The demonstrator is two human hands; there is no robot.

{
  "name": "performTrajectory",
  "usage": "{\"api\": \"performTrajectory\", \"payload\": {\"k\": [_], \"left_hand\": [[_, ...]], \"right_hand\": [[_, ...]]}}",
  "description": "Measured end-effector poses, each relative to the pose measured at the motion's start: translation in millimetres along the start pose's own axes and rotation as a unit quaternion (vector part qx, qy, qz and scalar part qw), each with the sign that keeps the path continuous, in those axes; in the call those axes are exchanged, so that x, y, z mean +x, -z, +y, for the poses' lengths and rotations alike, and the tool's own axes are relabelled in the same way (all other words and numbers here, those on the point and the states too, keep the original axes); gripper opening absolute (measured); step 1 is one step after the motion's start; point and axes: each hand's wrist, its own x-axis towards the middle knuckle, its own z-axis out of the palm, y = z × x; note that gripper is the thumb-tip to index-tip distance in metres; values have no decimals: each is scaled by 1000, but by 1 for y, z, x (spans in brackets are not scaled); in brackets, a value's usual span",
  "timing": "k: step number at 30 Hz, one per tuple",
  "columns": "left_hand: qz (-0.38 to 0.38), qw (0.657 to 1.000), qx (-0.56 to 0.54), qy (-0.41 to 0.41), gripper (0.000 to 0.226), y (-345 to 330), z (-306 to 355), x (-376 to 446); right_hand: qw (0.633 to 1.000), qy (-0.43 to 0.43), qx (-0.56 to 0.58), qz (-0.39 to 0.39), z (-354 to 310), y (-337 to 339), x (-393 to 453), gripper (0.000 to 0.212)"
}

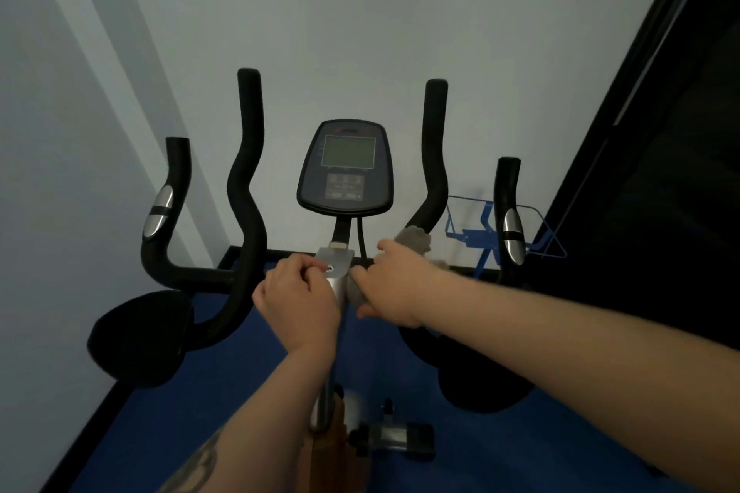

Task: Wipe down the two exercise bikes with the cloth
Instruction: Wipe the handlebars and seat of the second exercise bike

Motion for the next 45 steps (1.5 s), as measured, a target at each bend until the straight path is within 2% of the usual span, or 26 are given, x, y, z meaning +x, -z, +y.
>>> {"api": "performTrajectory", "payload": {"k": [3,6,8,11,13,16,19,21,24,26,27,29,31,34,35,36,37,38,42,43,45], "left_hand": [[2,1000,9,-16,28,-1,-1,2],[-14,999,30,-34,26,-1,-2,1],[-35,997,44,-47,24,1,-1,1],[-76,991,64,-87,24,5,3,4],[-105,982,62,-141,25,7,7,11],[-172,964,64,-192,23,2,21,25],[-235,941,147,-194,15,-13,25,35],[-241,938,179,-172,15,-18,19,35],[-213,942,192,-172,14,-20,15,32],[-196,941,201,-187,14,-18,16,28],[-187,942,200,-193,14,-17,16,27],[-174,944,198,-200,13,-15,17,25],[-171,944,198,-201,13,-15,18,25],[-158,944,205,-205,15,-15,21,24],[-150,944,207,-209,16,-15,22,24],[-146,943,209,-212,17,-15,22,23],[-144,944,210,-212,17,-15,22,22],[-141,945,210,-209,17,-15,21,22],[-138,947,207,-205,20,-15,22,22],[-139,947,207,-204,21,-15,21,23],[-146,945,212,-202,21,-15,21,24]], "right_hand": [[990,5,88,109,-4,-23,-18,68],[968,38,204,139,21,-20,-15,49],[961,62,206,173,38,-16,-14,37],[954,77,185,225,59,-26,-12,31],[948,32,198,245,79,-26,-13,35],[932,-85,239,260,105,-25,-11,46],[897,-166,278,301,76,-31,-6,32],[886,-111,289,345,43,-44,-6,24],[910,-2,277,307,54,-48,-12,20],[905,-26,291,309,81,-41,-11,24],[885,-74,324,326,90,-36,-10,25],[808,-187,412,377,97,-29,-12,25],[695,-261,516,427,87,-23,-16,26],[511,-298,710,382,61,-17,-19,38],[468,-296,741,380,52,-16,-17,37],[441,-299,751,390,43,-15,-14,41],[434,-310,744,403,38,-14,-9,51],[450,-328,725,406,36,-14,-4,58],[582,-394,621,347,52,-24,22,63],[603,-403,596,344,58,-26,28,64],[621,-431,555,348,68,-27,38,66]]}}
